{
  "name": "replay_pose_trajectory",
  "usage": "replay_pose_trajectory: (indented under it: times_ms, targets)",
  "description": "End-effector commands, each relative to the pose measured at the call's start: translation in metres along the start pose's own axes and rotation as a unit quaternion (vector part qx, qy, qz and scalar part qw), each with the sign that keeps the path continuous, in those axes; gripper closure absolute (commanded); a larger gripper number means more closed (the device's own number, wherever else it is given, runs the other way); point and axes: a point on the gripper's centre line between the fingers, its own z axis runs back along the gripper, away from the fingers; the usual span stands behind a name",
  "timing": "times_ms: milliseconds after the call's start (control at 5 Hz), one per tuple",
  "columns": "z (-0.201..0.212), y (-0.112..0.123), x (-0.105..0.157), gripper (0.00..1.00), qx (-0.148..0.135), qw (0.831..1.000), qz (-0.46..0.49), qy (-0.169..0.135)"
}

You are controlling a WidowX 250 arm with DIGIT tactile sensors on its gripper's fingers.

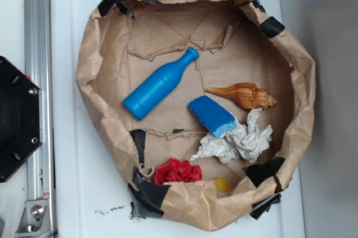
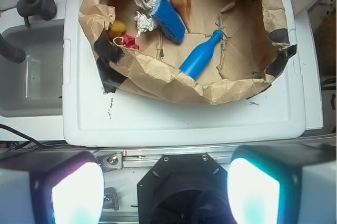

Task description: Grab the blue sponge.

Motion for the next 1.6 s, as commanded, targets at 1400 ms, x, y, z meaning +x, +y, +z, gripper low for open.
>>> replay_pose_trajectory:
  times_ms: [1400]
  targets:
    - [-0.189, -0.024, 0.141, 0.00, -0.003, 0.907, -0.421, 0.022]
